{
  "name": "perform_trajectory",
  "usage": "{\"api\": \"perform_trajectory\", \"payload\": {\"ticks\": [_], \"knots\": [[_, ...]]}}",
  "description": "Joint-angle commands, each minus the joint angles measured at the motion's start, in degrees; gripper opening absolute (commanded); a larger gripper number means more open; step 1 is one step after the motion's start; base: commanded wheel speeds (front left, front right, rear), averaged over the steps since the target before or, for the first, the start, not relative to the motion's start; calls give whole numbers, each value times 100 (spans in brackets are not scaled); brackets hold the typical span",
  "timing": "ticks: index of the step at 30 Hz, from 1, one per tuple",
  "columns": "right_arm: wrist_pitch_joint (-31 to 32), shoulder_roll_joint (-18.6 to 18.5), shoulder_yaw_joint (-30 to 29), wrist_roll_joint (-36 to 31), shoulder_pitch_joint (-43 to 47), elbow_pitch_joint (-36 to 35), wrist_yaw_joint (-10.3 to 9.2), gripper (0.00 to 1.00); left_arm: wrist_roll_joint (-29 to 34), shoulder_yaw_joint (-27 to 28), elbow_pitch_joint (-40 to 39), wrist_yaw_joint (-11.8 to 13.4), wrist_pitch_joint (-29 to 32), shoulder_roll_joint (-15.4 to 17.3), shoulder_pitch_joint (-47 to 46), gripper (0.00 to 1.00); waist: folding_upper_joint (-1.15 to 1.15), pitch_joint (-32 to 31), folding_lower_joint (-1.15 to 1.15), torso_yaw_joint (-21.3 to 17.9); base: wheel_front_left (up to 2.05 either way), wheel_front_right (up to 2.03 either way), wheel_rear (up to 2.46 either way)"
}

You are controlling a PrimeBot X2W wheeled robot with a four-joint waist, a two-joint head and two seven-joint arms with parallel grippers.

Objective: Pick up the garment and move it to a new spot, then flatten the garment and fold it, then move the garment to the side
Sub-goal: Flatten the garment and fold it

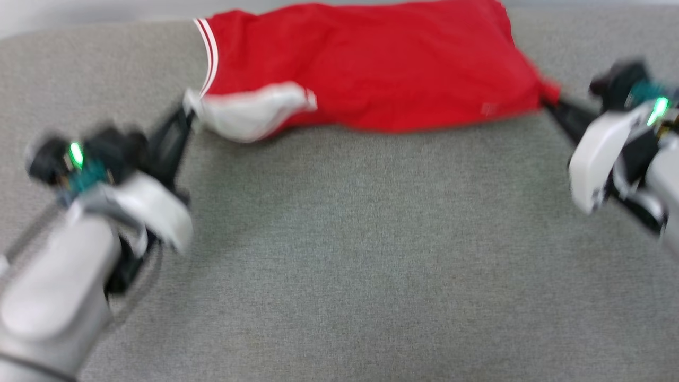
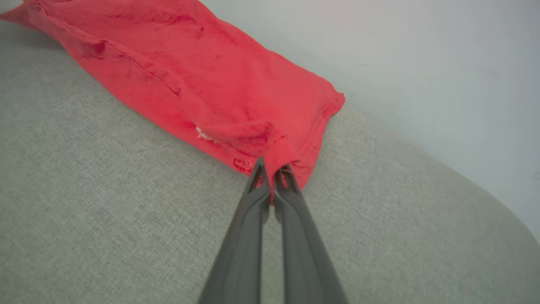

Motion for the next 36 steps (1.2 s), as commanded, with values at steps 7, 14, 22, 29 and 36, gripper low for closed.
{"api": "perform_trajectory", "payload": {"ticks": [7, 14, 22, 29, 36], "knots": [[-106, -308, 266, 365, 1235, -438, -4, 0, -365, -219, -953, 518, 138, 334, 1794, 0, 0, -636, 1, 46, 0, 0, 0], [-197, -723, 376, 470, 2408, -795, -4, 0, -830, -327, -1398, 940, 170, 566, 3238, 0, 0, -1106, 1, 100, 0, 0, 0], [-312, -1197, -7, 715, 3704, -1228, -4, 0, -1279, -439, -1868, 1333, 150, 723, 4559, 0, 0, -1466, 1, 144, 0, 0, 0], [-184, -1313, -474, 650, 4577, -1641, -4, 0, -1438, -606, -2097, 1425, 260, 746, 5017, 0, 0, -1500, 1, 122, 0, 0, 0], [24, -1100, -1246, 444, 4645, -1894, -4, 0, -1230, -372, -2092, 1386, 180, 831, 4496, 0, 0, -1310, 1, 92, 0, 0, 0]]}}
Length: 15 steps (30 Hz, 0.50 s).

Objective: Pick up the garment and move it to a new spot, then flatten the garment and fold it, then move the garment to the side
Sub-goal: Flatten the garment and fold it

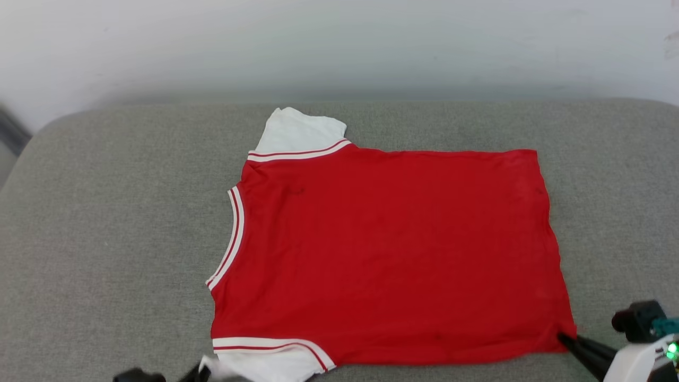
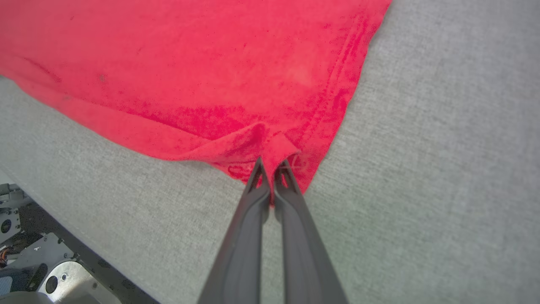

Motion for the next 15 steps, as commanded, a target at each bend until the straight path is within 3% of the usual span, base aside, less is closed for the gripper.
{"api": "perform_trajectory", "payload": {"ticks": [1, 15], "knots": [[17, 59, -129, -17, -47, -60, -4, 0, 85, 31, -8, -42, -17, 35, -189, 0, 0, 75, 1, 2, 0, 0, 0], [748, 312, -1510, -577, -837, -709, -4, 0, 565, 409, 518, -608, 388, -58, -2543, 0, 0, 873, 1, -220, 0, 0, 0]]}}
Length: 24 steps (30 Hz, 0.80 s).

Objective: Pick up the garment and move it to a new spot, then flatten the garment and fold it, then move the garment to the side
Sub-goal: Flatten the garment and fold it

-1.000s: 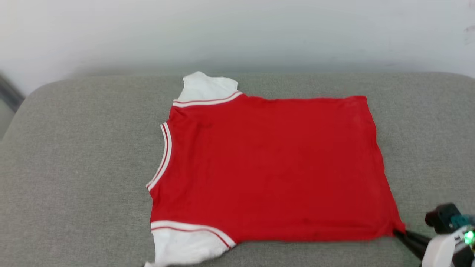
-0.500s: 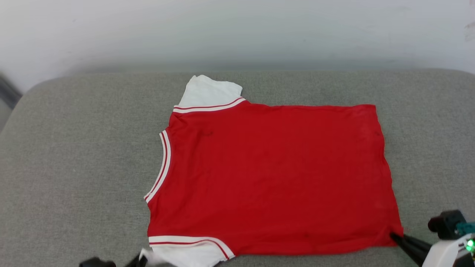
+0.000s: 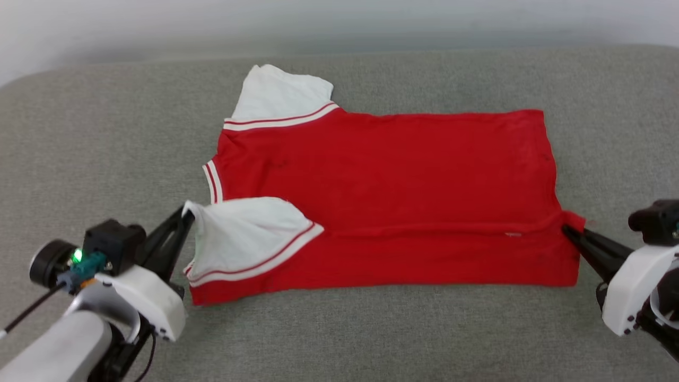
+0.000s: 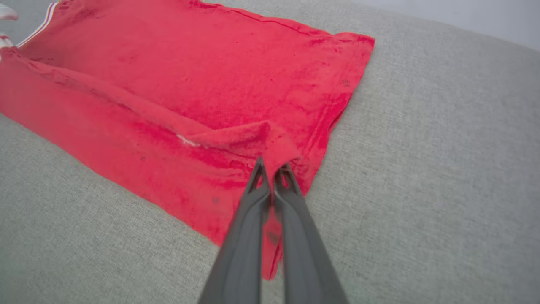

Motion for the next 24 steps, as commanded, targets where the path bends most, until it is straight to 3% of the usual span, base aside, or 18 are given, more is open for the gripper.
{"api": "perform_trajectory", "payload": {"ticks": [1, 6, 13, 22, 23, 24], "knots": [[50, 72, -71, -53, -110, -22, -3, 0, 11, 24, 81, -40, 12, -69, -153, 0, 0, 172, -1, -96, 0, 0, 0], [253, 364, -286, -190, -358, 172, -3, 0, 0, 49, 706, -243, 28, -276, -670, 0, 0, 509, -1, -183, 0, 0, 0], [434, 663, -161, -346, -692, 603, -3, 0, -18, -86, 1778, -559, 12, -568, -1041, 0, 0, 914, -1, -261, 0, 0, 0], [367, 821, 166, -225, -814, 985, -2, 0, -50, -330, 2784, -906, -35, -1005, -1222, 2, 0, 857, -1, -202, 0, 0, 0], [347, 805, 160, -198, -811, 1004, -2, 10, -74, -341, 2851, -933, -10, -1029, -1234, 48, 0, 799, -1, -188, 0, 0, 0], [341, 782, 151, -179, -802, 1013, -2, 40, -53, -343, 2907, -925, -20, -1029, -1267, 100, 0, 731, -1, -174, 0, 0, 0]]}}
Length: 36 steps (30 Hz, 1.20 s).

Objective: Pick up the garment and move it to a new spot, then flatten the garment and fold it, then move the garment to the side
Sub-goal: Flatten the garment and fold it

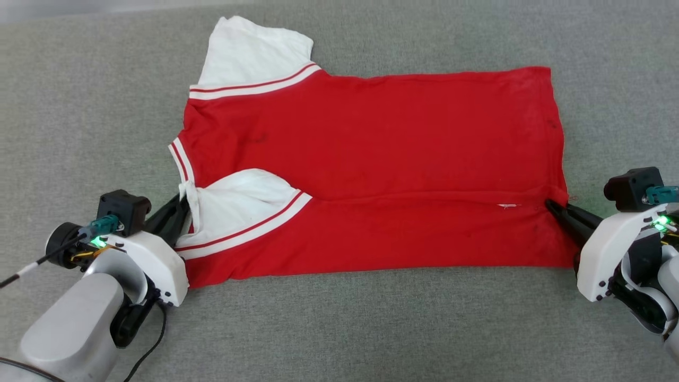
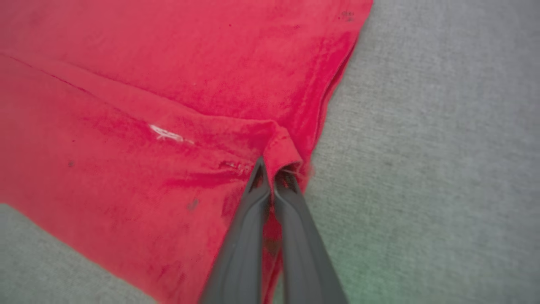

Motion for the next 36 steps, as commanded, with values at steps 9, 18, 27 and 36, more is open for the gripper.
{"api": "perform_trajectory", "payload": {"ticks": [9, 18, 27, 36], "knots": [[-188, -200, -169, 76, 232, -183, -2, 100, -43, 17, -174, -46, 440, 285, -306, 100, 0, -635, -1, 200, 0, 0, 0], [-177, -302, -544, -43, 643, -549, -2, 100, -503, -32, -1223, -137, 2207, 791, -808, 100, 0, -911, -1, 469, 0, 0, 0], [79, -171, -803, -286, 797, -923, -2, 100, -1360, -458, -1850, -360, 4595, 1089, -1251, 100, 0, -907, -1, 494, 0, 0, 0], [276, -38, -867, -468, 640, -1201, -2, 100, -1645, -921, -1607, -418, 5466, 991, -1073, 100, 0, -697, -1, 245, 0, 0, 0]]}}
